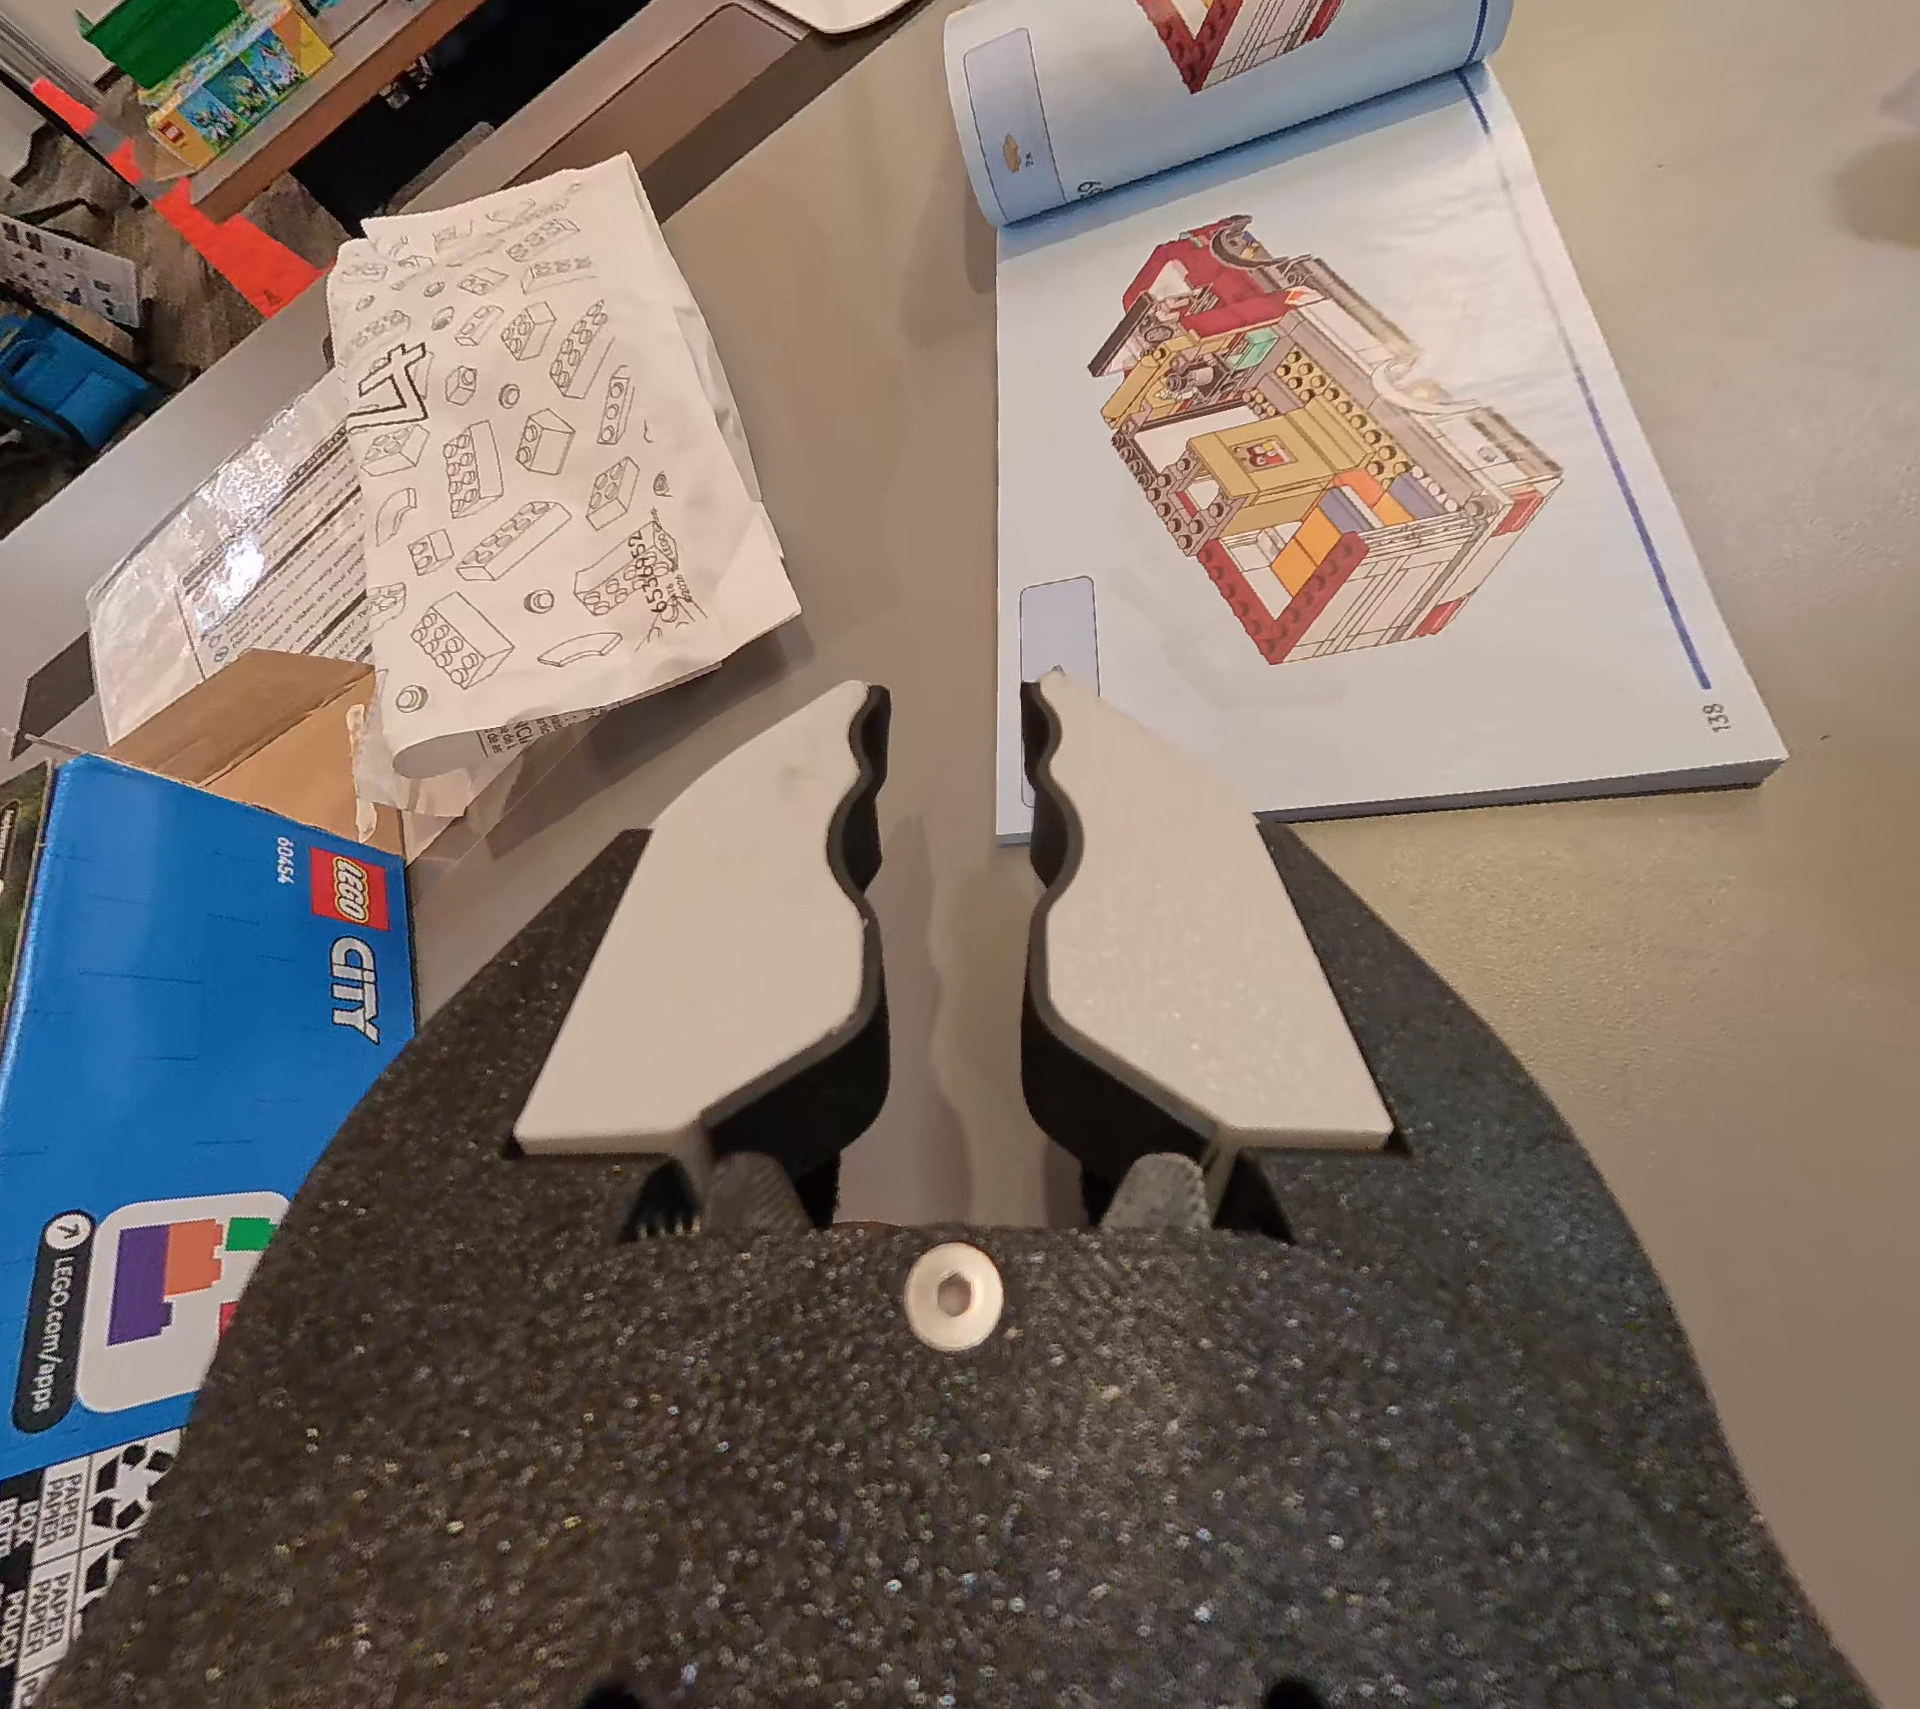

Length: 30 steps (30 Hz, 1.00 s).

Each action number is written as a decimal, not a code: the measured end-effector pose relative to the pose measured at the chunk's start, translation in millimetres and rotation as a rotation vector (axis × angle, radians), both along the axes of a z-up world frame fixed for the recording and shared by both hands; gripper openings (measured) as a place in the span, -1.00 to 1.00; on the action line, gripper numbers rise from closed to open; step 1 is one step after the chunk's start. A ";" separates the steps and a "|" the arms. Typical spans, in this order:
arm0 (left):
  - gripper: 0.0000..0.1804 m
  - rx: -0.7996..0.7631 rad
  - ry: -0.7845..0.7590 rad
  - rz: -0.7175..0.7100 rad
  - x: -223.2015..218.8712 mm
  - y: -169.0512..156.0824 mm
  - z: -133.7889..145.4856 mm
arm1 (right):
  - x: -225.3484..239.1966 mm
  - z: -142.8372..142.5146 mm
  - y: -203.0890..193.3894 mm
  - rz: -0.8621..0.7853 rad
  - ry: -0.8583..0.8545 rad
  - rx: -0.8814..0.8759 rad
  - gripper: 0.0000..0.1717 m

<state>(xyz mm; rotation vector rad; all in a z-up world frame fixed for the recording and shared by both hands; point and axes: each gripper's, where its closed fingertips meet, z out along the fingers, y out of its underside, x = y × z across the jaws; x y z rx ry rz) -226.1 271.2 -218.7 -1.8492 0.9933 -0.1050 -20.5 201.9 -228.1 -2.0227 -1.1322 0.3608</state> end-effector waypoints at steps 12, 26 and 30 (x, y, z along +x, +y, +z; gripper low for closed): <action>-0.73 0.009 -0.008 0.004 -1.0 0.7 1.6 | 2.1 -1.8 2.0 -0.009 -0.004 0.003 -0.54; -0.86 -0.083 -0.458 -0.126 80.8 -78.9 73.5 | 5.8 10.2 -10.5 0.000 0.030 0.045 -0.55; -0.91 -0.198 -0.445 -0.255 135.7 -127.8 84.0 | 8.6 12.9 -19.8 0.012 0.036 0.055 -0.55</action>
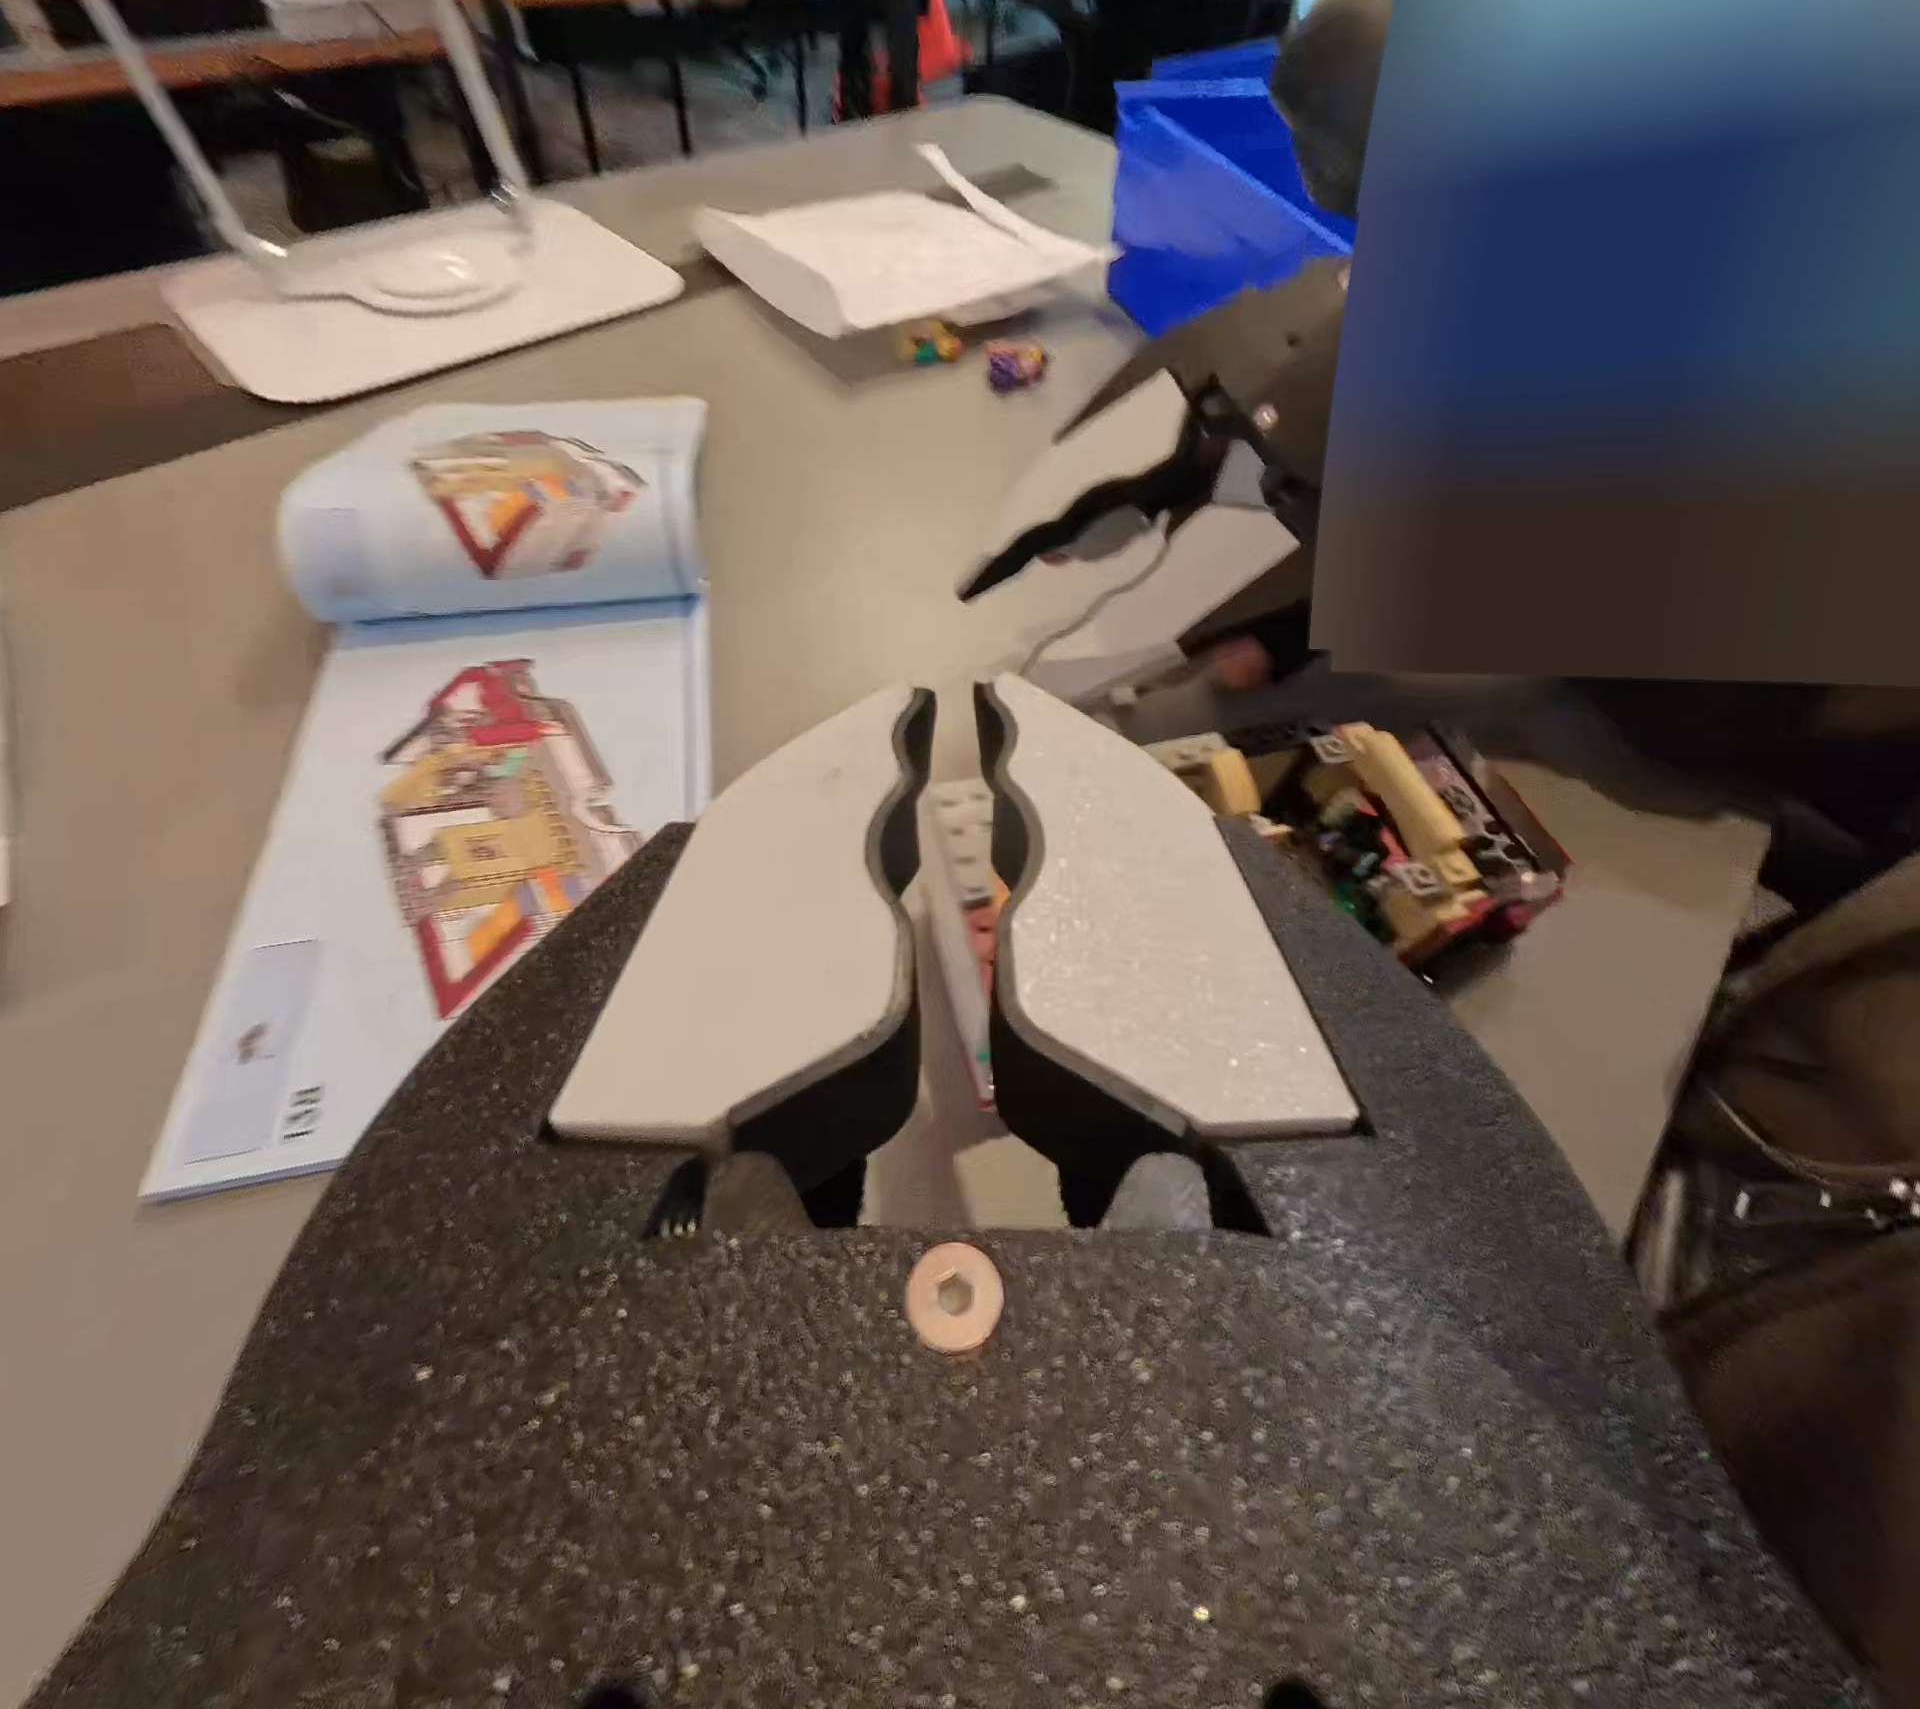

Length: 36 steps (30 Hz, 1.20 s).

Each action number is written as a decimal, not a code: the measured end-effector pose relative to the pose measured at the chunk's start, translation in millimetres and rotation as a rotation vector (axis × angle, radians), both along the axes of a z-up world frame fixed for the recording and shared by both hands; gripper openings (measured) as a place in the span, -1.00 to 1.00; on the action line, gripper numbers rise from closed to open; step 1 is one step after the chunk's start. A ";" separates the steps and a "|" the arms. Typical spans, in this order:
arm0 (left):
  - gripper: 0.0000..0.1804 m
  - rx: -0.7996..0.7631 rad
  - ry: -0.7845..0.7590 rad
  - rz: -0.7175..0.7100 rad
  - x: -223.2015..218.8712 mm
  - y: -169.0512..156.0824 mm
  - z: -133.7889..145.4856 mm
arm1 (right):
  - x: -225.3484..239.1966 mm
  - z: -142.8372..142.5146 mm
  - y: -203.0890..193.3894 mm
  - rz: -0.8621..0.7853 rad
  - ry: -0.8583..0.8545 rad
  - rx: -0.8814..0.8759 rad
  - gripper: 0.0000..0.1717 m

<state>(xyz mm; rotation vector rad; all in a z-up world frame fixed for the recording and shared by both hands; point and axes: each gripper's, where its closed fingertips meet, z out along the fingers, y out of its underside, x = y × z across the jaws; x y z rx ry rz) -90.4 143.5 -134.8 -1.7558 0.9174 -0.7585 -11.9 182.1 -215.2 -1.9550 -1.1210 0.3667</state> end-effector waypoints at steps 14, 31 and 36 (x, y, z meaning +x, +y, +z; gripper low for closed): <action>-0.81 -0.105 0.232 -0.057 45.5 -33.5 -30.3 | 10.2 8.5 -27.4 0.039 0.017 0.037 -0.57; -0.83 -0.176 0.345 -0.072 44.8 -41.7 -47.8 | -1.5 29.6 -51.4 0.108 0.144 -0.052 -0.62; -0.86 -0.195 0.356 -0.054 43.3 -42.1 -49.1 | -5.9 37.2 -65.5 0.175 0.188 -0.078 -0.63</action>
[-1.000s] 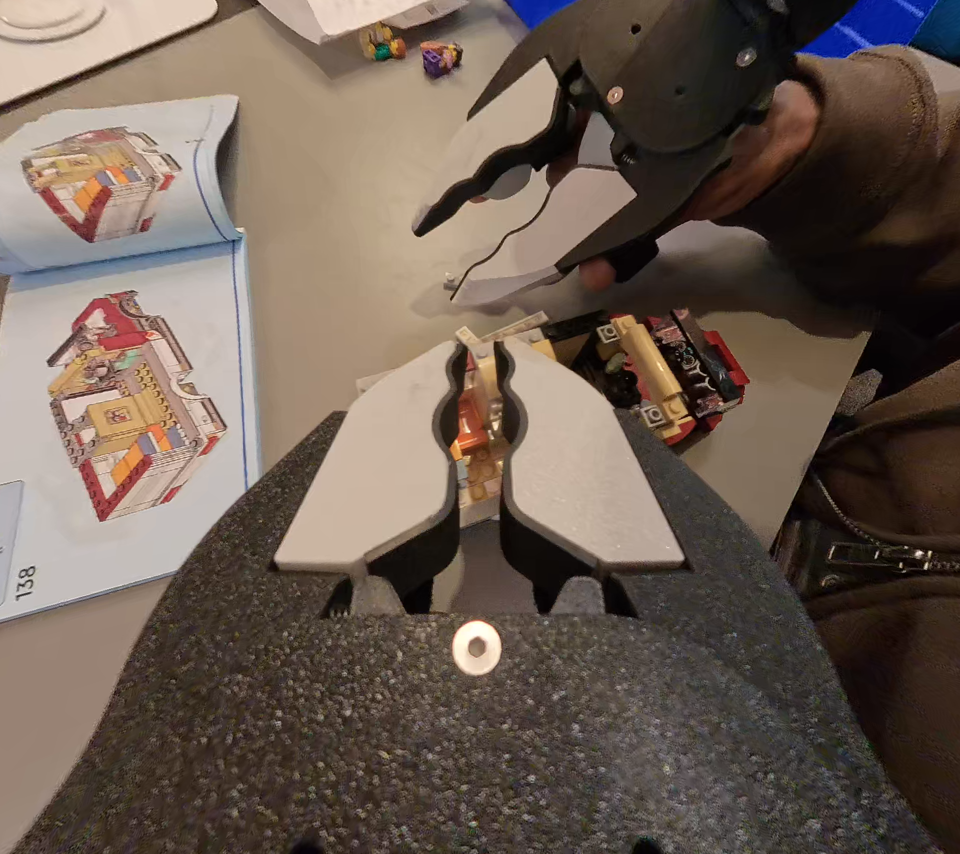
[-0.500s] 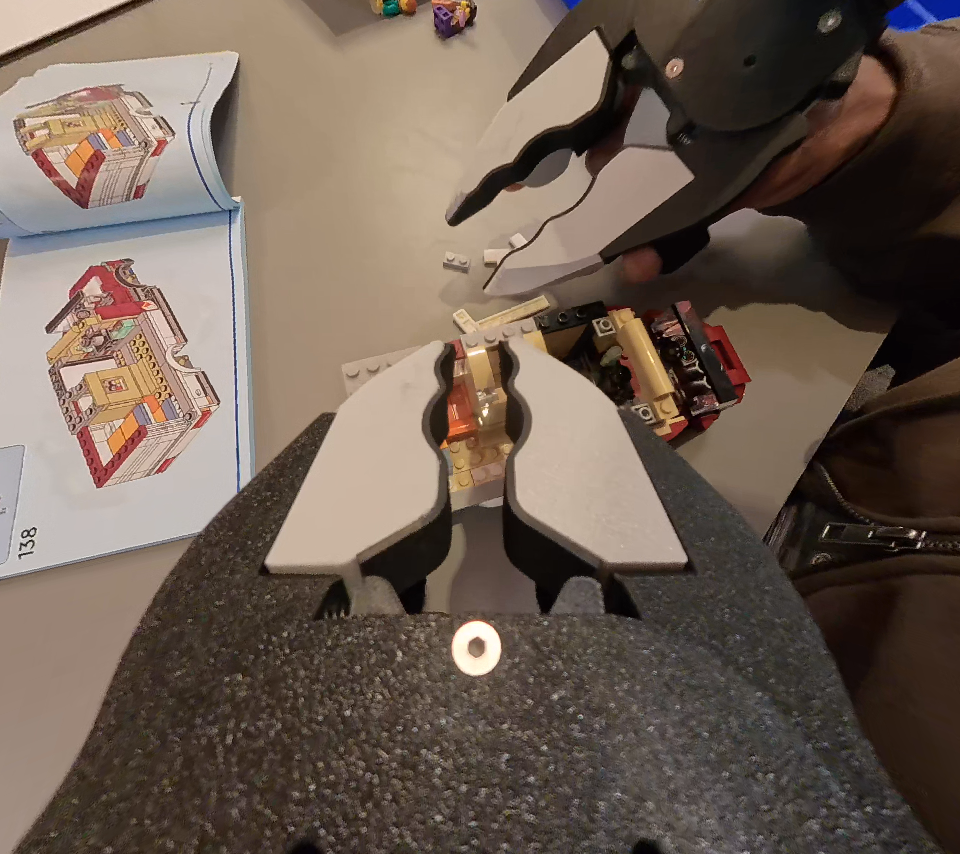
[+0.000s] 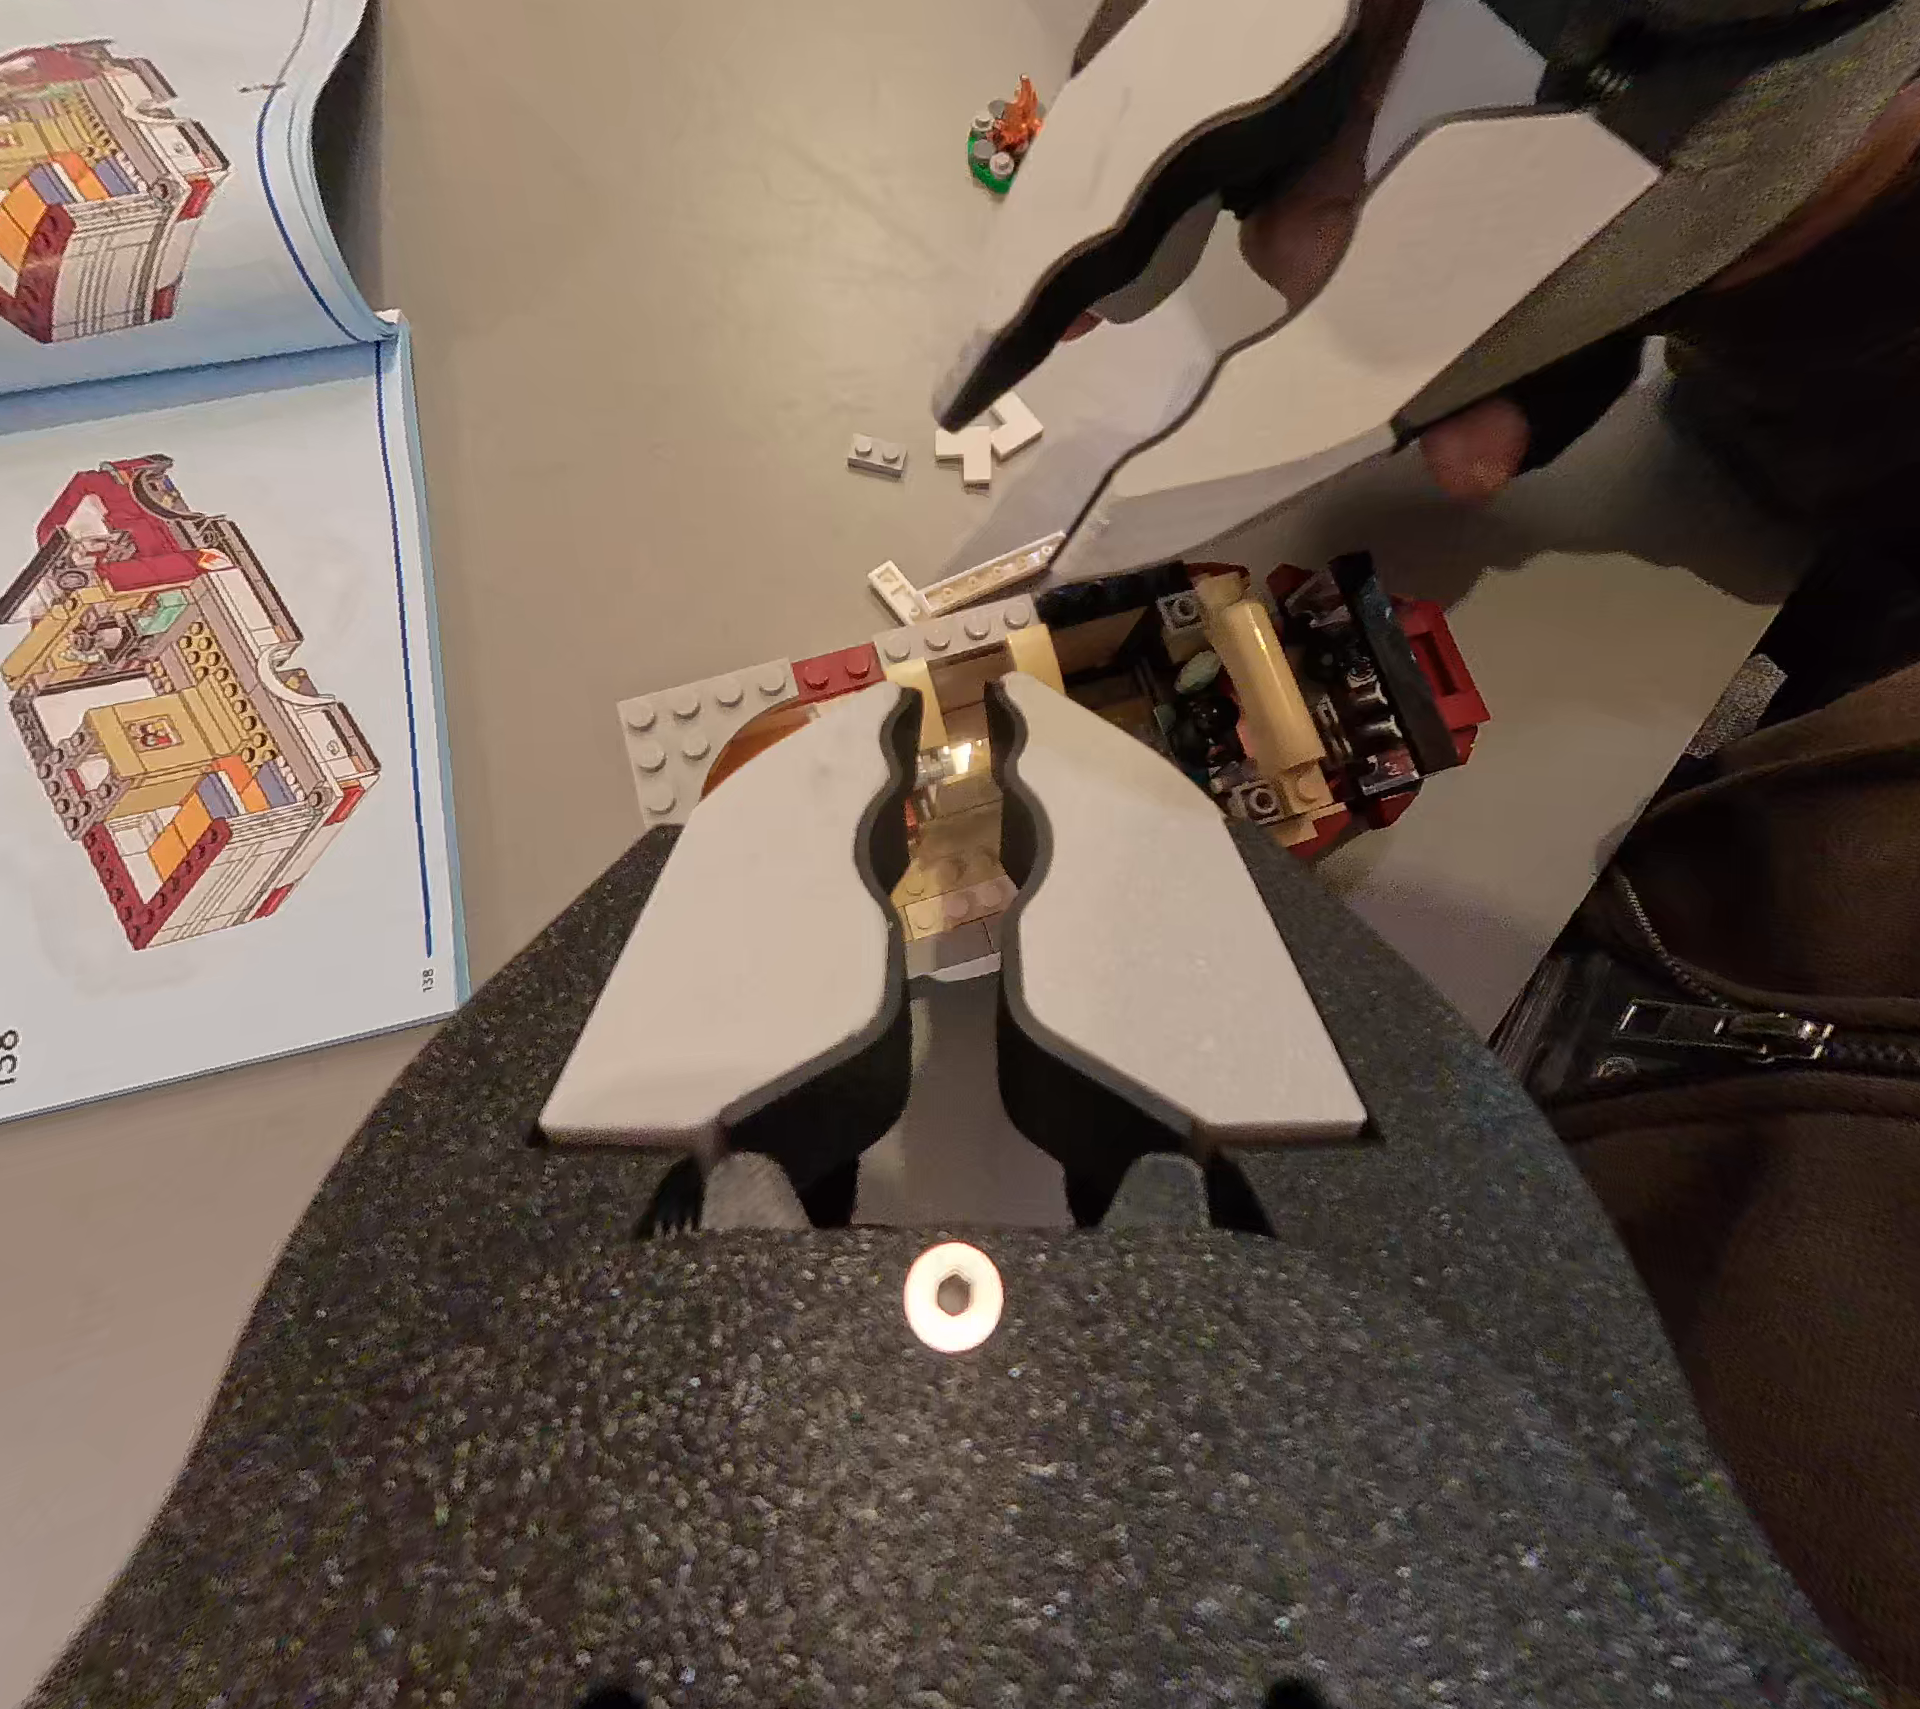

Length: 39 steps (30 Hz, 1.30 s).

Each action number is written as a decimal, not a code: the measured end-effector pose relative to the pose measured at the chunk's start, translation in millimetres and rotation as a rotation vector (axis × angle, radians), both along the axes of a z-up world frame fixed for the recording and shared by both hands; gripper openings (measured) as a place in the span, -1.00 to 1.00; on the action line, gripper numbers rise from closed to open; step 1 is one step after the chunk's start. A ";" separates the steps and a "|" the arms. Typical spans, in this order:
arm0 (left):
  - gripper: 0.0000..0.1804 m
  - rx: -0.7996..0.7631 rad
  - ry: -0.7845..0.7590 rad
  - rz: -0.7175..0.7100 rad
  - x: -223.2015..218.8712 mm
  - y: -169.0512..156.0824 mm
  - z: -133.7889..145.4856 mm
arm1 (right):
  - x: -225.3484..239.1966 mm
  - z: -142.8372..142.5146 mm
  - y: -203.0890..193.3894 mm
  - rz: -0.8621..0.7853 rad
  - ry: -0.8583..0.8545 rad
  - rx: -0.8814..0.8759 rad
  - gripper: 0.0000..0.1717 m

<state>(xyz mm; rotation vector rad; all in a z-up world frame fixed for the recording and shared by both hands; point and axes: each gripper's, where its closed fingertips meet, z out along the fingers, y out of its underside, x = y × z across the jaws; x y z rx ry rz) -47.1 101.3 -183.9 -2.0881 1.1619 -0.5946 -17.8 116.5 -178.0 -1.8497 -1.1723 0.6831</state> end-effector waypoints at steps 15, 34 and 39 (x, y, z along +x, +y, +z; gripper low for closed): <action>-0.89 0.005 0.052 0.057 -3.5 8.6 -4.7 | -10.5 -5.7 -15.6 0.062 -0.007 -0.034 -0.65; -0.81 0.011 0.066 0.063 -3.8 9.5 -2.7 | -11.9 -8.3 -12.9 0.054 0.003 -0.046 -0.65; -0.85 -0.007 0.073 0.057 -3.2 8.7 -9.8 | -12.8 -9.2 -12.8 0.055 0.006 -0.045 -0.65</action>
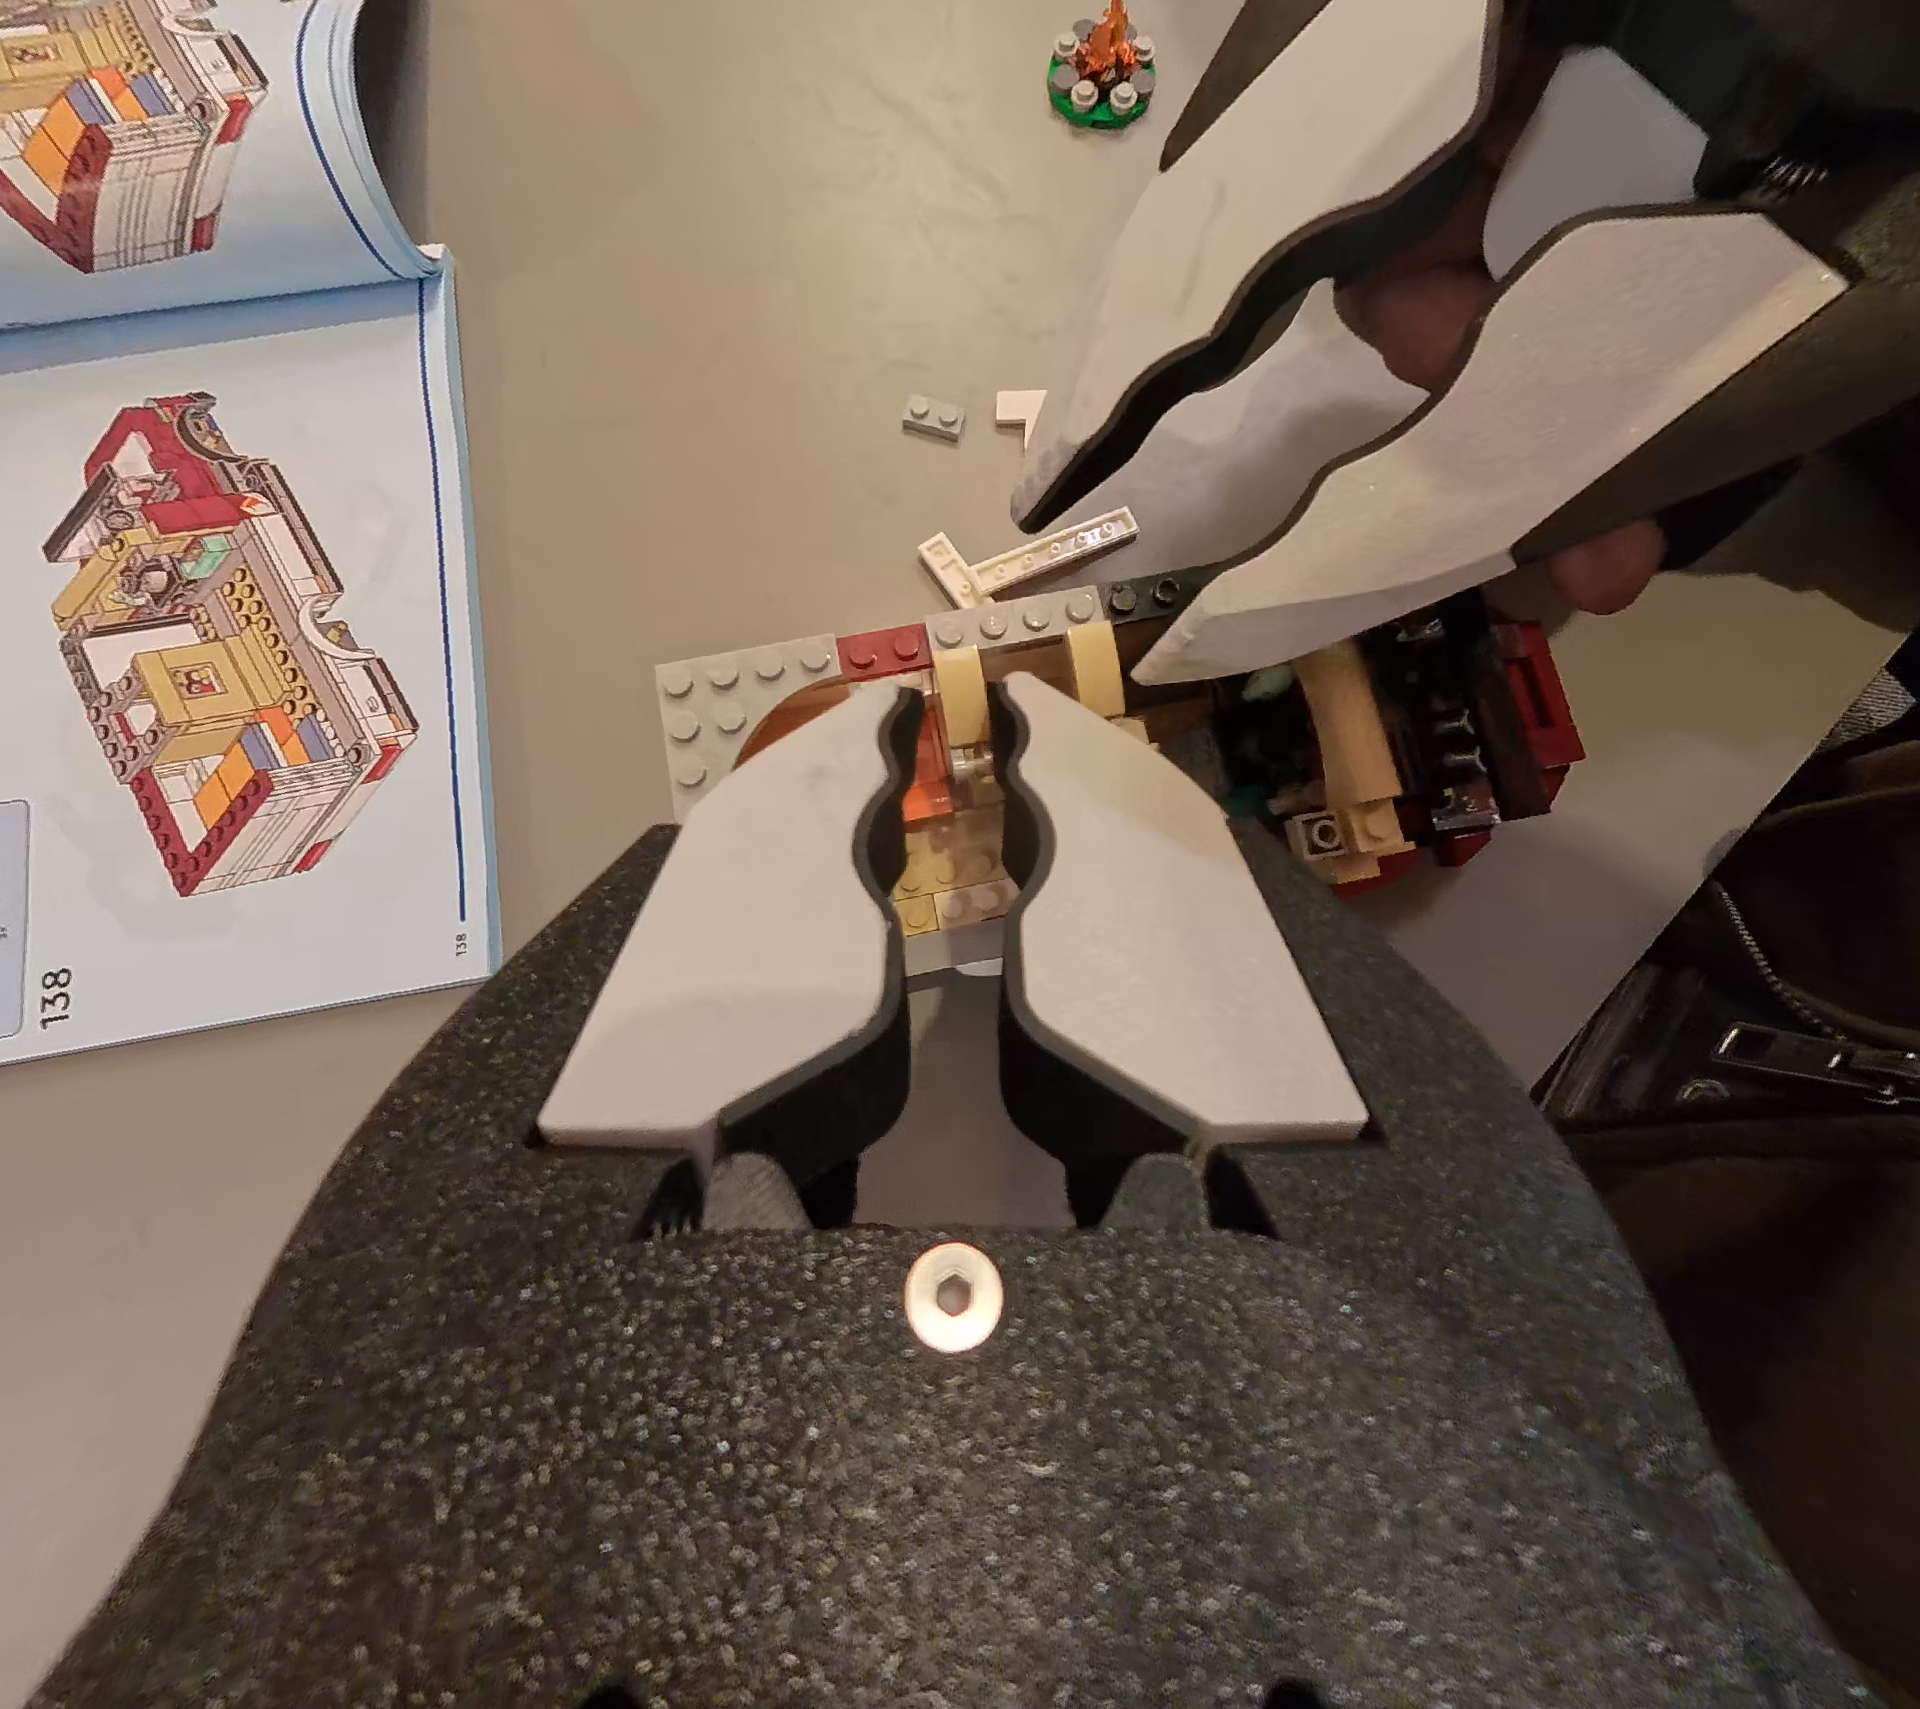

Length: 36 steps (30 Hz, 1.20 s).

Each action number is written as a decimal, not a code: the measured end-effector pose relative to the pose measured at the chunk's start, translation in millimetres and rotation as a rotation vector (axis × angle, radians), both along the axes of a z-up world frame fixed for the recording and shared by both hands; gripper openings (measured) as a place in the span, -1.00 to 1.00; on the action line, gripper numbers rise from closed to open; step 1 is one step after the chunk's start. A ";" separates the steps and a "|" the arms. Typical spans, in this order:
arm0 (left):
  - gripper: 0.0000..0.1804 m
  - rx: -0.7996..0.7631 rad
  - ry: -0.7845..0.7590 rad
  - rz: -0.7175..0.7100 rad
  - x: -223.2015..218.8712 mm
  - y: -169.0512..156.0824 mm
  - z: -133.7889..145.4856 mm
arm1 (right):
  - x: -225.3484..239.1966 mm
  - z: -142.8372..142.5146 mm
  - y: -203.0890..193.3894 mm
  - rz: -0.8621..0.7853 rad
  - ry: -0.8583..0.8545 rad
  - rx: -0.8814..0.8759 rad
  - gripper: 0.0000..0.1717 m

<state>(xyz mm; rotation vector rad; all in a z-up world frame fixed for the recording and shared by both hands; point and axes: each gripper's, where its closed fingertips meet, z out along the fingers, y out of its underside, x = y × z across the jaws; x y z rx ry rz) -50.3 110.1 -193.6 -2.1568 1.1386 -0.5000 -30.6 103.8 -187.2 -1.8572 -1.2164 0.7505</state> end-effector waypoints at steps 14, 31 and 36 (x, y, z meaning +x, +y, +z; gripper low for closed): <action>-0.90 -0.032 -0.083 0.012 -2.5 -1.6 1.3 | -4.0 0.7 0.1 0.005 0.018 0.015 -0.65; -0.91 -0.141 -0.318 0.032 -0.1 1.9 2.4 | -9.9 5.7 -1.6 0.016 0.094 -0.014 -0.67; -0.91 -0.193 -0.397 0.039 0.2 1.9 2.8 | -10.3 5.5 -1.7 0.017 0.100 -0.023 -0.66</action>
